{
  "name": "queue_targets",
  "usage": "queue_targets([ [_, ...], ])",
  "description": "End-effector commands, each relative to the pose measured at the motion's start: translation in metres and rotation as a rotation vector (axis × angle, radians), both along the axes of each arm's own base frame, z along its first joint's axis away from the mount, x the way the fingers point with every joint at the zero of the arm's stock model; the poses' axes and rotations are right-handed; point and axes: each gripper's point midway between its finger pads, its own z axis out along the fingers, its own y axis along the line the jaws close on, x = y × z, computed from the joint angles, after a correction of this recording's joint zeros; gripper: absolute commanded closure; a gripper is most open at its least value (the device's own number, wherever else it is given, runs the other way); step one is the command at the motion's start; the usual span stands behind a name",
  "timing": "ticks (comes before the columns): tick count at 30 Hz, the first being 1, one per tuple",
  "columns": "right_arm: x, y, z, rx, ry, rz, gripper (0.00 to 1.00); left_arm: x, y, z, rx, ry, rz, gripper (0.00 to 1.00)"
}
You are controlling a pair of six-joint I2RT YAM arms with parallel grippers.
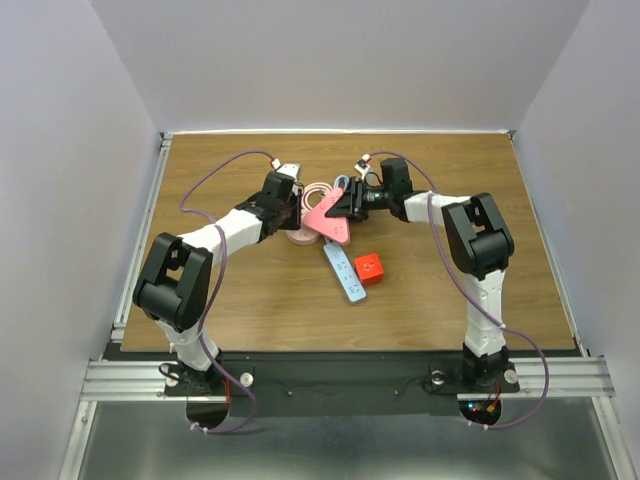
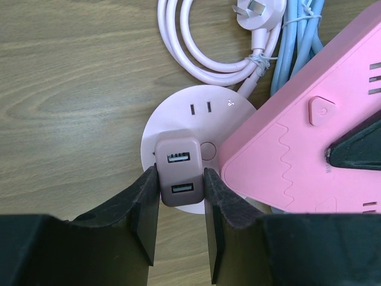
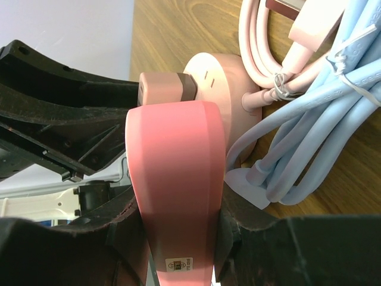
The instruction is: Insert the plug
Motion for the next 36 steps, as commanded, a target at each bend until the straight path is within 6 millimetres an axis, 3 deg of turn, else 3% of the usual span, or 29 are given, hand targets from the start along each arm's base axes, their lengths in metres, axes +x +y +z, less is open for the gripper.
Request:
queue_targets([
  [1,0.0,-0.074,-0.131,-0.436,0.141,-0.225,0.94,-0.022,-0.017,0.007,-0.04,0.071,-0.108,1.0],
  [6,0.004,-0.077,-0.133,-0.453,0.138,-0.245,0.94,-0.011,-0.039,0.018,-0.119,0.041,-0.158,1.0],
  [11,0.004,-0.082,-0.137,-0.457,0.154,-0.257,0.93,-0.002,-0.048,0.018,-0.134,0.039,-0.167,1.0],
  [16,0.007,-0.085,-0.139,-0.459,0.161,-0.266,0.92,0.005,-0.056,0.032,-0.145,0.002,-0.188,1.0],
  [19,0.007,-0.082,-0.133,-0.44,0.159,-0.256,0.79,0.009,-0.06,0.031,-0.141,-0.004,-0.199,1.0],
  [22,0.011,-0.081,-0.124,-0.432,0.143,-0.263,0.52,0.011,-0.059,0.025,-0.122,0.017,-0.193,1.0],
  [24,0.015,-0.08,-0.118,-0.429,0.131,-0.271,0.42,0.011,-0.056,0.023,-0.111,0.02,-0.185,1.0],
  [29,0.023,-0.077,-0.102,-0.409,0.102,-0.28,0.27,0.006,-0.052,0.019,-0.1,0.032,-0.18,1.0],
  [36,0.028,-0.079,-0.1,-0.419,0.084,-0.292,0.26,0.005,-0.053,0.016,-0.099,0.039,-0.187,1.0],
])
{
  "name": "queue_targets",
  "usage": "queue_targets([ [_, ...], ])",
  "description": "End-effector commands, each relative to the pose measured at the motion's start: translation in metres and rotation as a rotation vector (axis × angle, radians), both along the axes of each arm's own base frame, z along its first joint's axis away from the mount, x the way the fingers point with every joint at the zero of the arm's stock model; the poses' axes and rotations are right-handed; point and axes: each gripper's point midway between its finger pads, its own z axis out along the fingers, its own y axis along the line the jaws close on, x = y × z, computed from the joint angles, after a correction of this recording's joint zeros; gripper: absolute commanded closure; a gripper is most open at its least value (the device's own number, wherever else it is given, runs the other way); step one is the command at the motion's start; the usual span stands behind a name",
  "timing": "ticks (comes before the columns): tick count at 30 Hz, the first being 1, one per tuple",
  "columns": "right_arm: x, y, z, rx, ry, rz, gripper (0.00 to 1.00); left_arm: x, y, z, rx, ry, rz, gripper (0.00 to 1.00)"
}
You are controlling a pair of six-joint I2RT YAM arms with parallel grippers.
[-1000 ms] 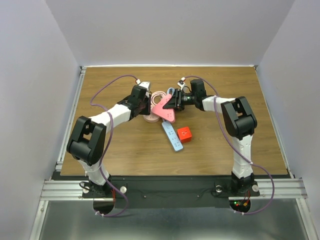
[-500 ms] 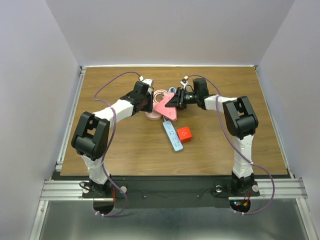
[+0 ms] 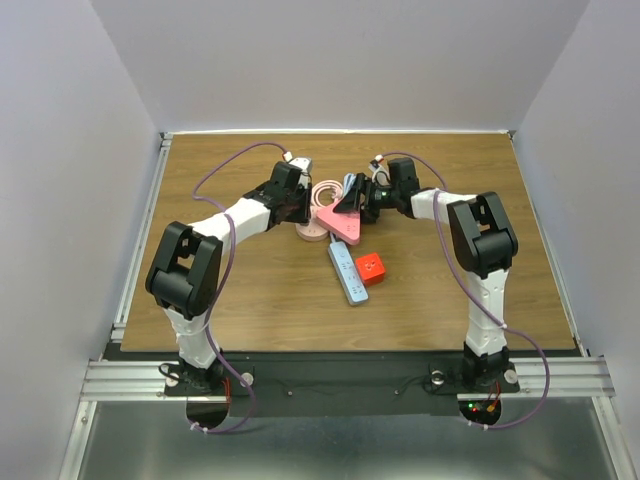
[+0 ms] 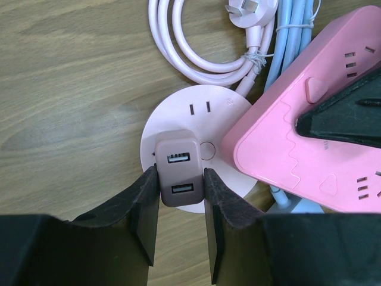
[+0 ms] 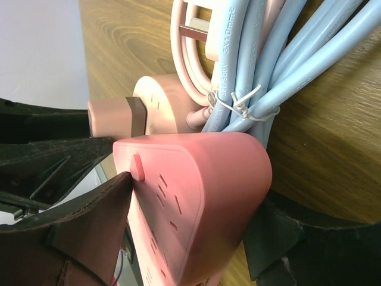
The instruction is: Insert the plug
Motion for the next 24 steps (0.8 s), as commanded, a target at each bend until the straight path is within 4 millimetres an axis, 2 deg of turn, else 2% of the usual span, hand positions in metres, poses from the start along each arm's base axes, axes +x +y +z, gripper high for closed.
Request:
queue_targets([
  [1,0.004,-0.048,-0.077,-0.292,0.059,-0.14,0.26,-0.009,-0.025,0.013,-0.069,0.005,-0.091,1.0],
  [9,-0.015,-0.066,-0.093,-0.402,0.064,-0.128,0.31,-0.007,-0.019,0.009,-0.042,0.008,-0.07,1.0],
  [16,-0.031,-0.09,-0.106,-0.545,0.074,-0.123,0.33,-0.004,-0.011,0.009,-0.05,0.012,-0.044,1.0],
  [21,-0.036,-0.092,-0.117,-0.636,0.075,-0.113,0.36,-0.004,-0.013,0.011,-0.057,0.009,-0.052,1.0],
  [24,-0.049,-0.093,-0.129,-0.686,0.098,-0.094,0.4,-0.005,-0.011,0.009,-0.053,0.012,-0.05,1.0],
])
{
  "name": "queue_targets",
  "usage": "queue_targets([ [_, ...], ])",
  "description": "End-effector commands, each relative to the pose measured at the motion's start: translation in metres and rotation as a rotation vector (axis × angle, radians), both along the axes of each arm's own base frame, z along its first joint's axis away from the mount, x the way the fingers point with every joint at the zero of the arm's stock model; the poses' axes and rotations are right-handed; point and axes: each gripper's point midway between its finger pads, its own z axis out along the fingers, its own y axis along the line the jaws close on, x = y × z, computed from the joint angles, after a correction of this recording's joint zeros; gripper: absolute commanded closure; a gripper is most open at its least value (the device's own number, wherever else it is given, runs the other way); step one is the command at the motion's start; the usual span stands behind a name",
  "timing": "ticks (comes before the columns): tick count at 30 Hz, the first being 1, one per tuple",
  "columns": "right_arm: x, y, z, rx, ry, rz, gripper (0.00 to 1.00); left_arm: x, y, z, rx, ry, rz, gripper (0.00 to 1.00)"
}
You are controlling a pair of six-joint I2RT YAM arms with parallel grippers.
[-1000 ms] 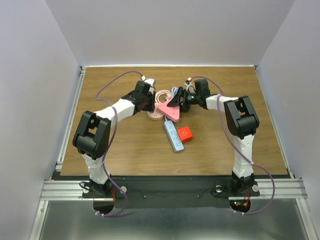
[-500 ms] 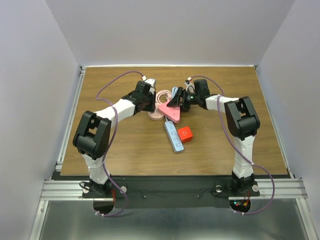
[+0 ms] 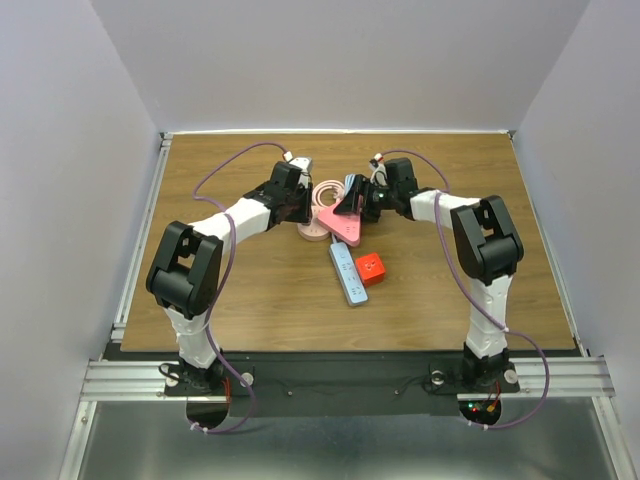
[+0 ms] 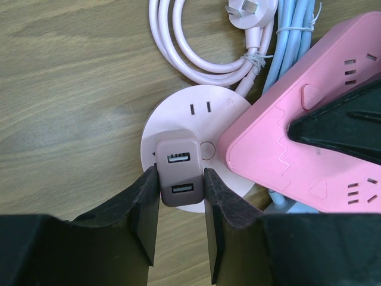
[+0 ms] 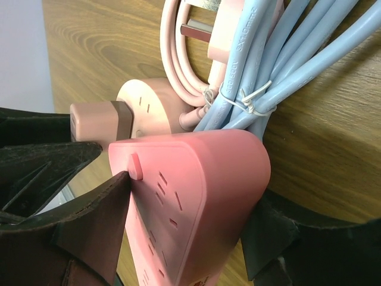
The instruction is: Insert the plug
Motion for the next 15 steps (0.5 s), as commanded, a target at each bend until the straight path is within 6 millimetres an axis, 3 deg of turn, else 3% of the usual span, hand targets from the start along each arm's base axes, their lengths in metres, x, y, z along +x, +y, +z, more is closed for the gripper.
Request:
queue_targets([
  [1,-0.053,-0.089,-0.13,-0.548,0.192,-0.077,0.41,-0.006,-0.007,0.009,-0.035,0.013,-0.043,1.0],
  [8,-0.071,-0.104,-0.141,-0.622,0.213,-0.09,0.43,-0.003,0.0,0.007,-0.044,0.019,-0.025,1.0],
  [15,-0.055,-0.08,-0.106,-0.512,0.147,-0.057,0.23,0.002,0.013,0.007,-0.034,0.017,0.014,1.0],
])
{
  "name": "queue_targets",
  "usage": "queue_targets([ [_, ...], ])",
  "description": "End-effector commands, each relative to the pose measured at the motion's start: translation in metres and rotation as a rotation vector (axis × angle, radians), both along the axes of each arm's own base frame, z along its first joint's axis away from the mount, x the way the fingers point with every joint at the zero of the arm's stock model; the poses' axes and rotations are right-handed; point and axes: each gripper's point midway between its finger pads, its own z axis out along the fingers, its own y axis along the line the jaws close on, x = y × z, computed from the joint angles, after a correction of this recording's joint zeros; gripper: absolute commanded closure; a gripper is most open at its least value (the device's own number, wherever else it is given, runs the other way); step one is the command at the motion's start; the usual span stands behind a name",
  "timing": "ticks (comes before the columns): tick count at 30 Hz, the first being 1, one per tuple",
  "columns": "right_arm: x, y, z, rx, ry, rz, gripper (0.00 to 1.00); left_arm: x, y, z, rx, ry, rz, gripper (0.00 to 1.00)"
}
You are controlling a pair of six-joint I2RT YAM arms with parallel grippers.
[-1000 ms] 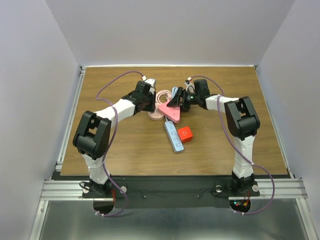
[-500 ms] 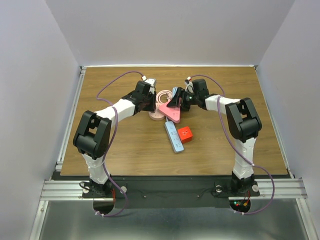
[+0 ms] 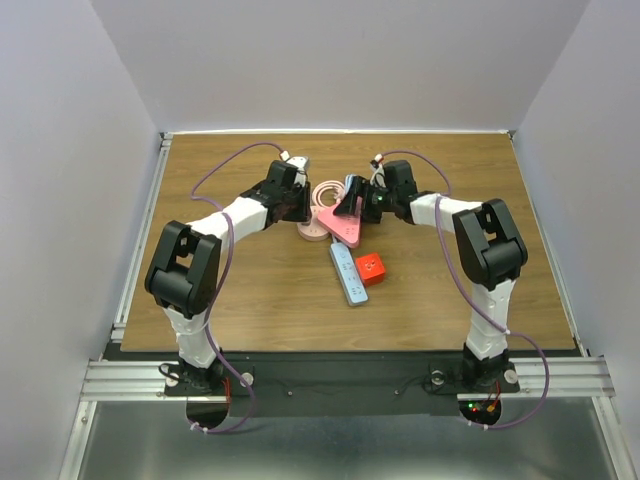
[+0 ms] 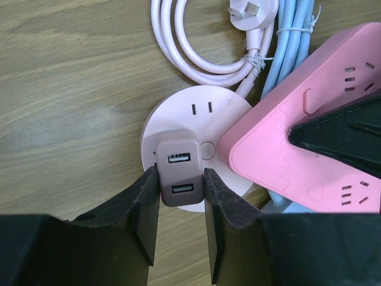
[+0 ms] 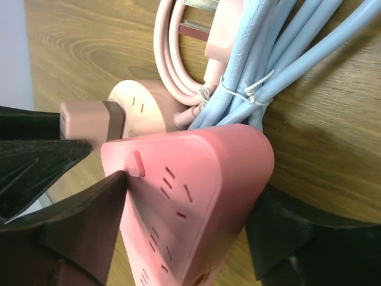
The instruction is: Insert the plug
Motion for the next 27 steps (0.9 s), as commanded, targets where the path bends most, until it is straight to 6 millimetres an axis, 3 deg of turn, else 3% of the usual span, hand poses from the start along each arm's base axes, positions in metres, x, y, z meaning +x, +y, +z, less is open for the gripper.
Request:
queue_targets([
  [1,-0.044,-0.074,-0.099,-0.44,0.178,-0.036,0.18,-0.001,0.009,0.007,-0.001,0.0,0.009,1.0],
  [2,-0.037,-0.065,-0.088,-0.401,0.161,-0.027,0.12,-0.001,0.012,0.006,0.003,-0.001,0.016,1.0],
  [5,-0.02,-0.049,-0.063,-0.329,0.115,-0.015,0.08,0.0,0.023,0.005,0.035,0.0,0.047,1.0],
  [10,-0.006,-0.037,-0.038,-0.279,0.07,-0.011,0.0,-0.001,0.033,0.004,0.052,-0.001,0.077,1.0],
  [14,0.001,-0.038,-0.021,-0.273,0.032,-0.036,0.0,-0.005,0.047,-0.001,0.057,0.011,0.113,1.0],
  [21,0.01,-0.043,0.029,-0.26,-0.077,-0.072,0.0,-0.004,0.068,-0.001,0.067,0.007,0.175,1.0],
  [27,0.012,-0.049,0.05,-0.265,-0.127,-0.088,0.0,-0.003,0.088,-0.002,0.118,0.007,0.239,1.0],
])
